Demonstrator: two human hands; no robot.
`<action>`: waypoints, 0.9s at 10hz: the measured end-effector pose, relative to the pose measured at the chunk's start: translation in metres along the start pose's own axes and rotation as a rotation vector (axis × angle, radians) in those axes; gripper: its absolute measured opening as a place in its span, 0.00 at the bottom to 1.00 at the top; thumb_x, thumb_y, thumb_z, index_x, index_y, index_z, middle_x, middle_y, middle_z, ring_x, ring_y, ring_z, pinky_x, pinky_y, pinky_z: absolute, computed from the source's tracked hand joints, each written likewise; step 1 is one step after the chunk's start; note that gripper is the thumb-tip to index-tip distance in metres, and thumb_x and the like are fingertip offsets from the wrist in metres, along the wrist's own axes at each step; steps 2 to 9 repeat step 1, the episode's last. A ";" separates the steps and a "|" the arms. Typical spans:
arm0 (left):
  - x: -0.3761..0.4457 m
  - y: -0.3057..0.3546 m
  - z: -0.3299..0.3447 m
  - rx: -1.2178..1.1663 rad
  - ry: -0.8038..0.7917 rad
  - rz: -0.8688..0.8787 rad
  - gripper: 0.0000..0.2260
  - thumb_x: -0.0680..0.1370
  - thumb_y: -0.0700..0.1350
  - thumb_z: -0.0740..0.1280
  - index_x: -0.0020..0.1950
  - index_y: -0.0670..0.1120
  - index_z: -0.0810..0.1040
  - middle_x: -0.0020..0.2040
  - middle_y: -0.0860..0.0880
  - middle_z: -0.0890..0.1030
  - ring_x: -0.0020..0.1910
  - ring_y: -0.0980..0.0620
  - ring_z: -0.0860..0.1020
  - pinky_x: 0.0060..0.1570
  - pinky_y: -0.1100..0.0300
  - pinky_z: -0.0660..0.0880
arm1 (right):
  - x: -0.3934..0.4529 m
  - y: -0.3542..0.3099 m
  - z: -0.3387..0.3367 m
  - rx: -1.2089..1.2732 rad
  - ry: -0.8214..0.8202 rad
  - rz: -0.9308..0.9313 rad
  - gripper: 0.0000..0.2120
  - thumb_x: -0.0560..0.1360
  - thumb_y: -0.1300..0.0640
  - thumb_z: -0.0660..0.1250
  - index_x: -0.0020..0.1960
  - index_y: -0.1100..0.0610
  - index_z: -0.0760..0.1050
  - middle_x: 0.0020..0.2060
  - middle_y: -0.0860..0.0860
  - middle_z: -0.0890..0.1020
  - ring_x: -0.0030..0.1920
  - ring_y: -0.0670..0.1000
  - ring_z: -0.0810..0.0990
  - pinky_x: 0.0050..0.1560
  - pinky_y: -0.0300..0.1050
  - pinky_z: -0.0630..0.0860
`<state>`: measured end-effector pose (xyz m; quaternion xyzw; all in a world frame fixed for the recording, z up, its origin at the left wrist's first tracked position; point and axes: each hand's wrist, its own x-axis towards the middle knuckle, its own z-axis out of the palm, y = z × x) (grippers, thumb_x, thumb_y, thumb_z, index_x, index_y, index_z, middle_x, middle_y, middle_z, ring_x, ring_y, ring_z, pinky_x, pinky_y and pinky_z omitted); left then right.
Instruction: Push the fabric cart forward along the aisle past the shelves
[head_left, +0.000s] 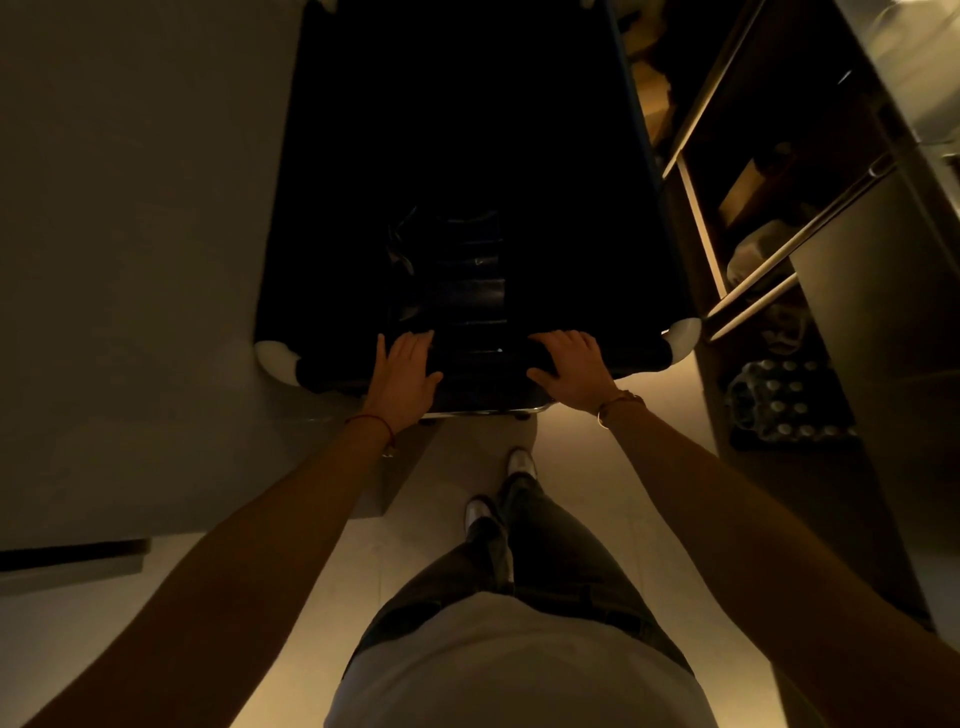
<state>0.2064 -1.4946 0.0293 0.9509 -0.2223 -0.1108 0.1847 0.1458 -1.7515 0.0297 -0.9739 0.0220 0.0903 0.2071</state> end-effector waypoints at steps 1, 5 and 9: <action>-0.004 0.008 -0.018 -0.052 0.075 0.046 0.29 0.78 0.48 0.62 0.75 0.42 0.55 0.75 0.41 0.63 0.76 0.42 0.57 0.76 0.42 0.44 | -0.001 -0.002 -0.015 0.013 0.079 -0.020 0.29 0.76 0.48 0.65 0.72 0.58 0.63 0.69 0.59 0.71 0.71 0.61 0.65 0.76 0.58 0.52; -0.004 0.008 -0.018 -0.052 0.075 0.046 0.29 0.78 0.48 0.62 0.75 0.42 0.55 0.75 0.41 0.63 0.76 0.42 0.57 0.76 0.42 0.44 | -0.001 -0.002 -0.015 0.013 0.079 -0.020 0.29 0.76 0.48 0.65 0.72 0.58 0.63 0.69 0.59 0.71 0.71 0.61 0.65 0.76 0.58 0.52; -0.004 0.008 -0.018 -0.052 0.075 0.046 0.29 0.78 0.48 0.62 0.75 0.42 0.55 0.75 0.41 0.63 0.76 0.42 0.57 0.76 0.42 0.44 | -0.001 -0.002 -0.015 0.013 0.079 -0.020 0.29 0.76 0.48 0.65 0.72 0.58 0.63 0.69 0.59 0.71 0.71 0.61 0.65 0.76 0.58 0.52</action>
